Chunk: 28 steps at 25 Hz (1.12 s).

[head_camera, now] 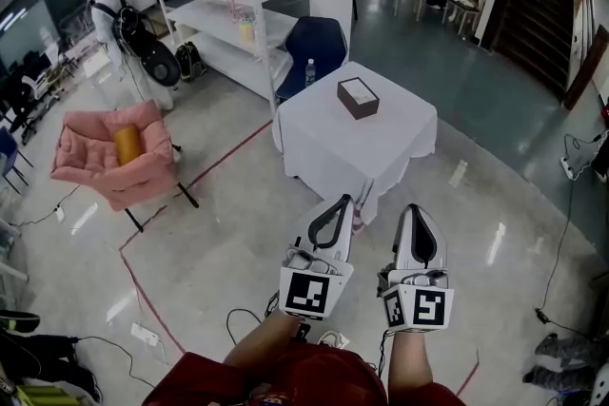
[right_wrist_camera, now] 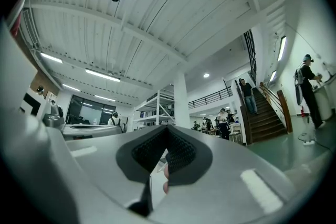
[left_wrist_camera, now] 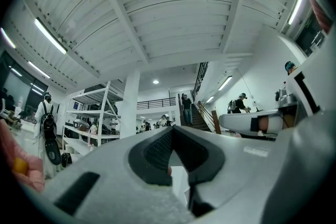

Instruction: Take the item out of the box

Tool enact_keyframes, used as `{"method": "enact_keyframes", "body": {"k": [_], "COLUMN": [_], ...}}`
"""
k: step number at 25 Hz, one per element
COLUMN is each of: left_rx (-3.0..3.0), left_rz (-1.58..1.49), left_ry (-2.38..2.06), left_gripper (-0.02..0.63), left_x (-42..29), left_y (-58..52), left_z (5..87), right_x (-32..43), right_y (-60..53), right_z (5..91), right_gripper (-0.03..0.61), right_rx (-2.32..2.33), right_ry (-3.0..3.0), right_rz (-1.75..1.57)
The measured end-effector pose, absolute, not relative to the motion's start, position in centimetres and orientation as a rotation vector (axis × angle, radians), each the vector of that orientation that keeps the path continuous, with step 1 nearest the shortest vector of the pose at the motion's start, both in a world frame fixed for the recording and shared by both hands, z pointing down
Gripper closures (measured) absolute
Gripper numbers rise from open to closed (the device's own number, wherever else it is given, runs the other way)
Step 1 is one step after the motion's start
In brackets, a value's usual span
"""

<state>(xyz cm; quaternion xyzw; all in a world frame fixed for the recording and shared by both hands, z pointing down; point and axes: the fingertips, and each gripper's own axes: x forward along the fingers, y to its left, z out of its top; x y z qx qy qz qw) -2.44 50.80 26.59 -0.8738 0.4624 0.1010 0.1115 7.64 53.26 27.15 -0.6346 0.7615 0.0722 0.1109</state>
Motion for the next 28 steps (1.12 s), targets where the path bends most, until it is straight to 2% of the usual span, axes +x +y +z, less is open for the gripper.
{"method": "enact_keyframes", "body": {"k": [16, 28], "left_rx": [-2.568, -2.58], "left_rz": [0.309, 0.33], "left_ry": [1.363, 1.361], "left_gripper": [0.611, 0.611], "left_x": [2.2, 0.5], "left_y": [50.5, 43.8], "left_z": [27.2, 27.8], "right_x": [12.3, 10.3], "right_y": [53.0, 46.2], "right_z": [28.1, 28.5], "right_gripper": [0.578, 0.578], "right_rx": [-1.839, -1.853], "right_ry": [2.244, 2.259], "right_rz": [0.176, 0.186]}}
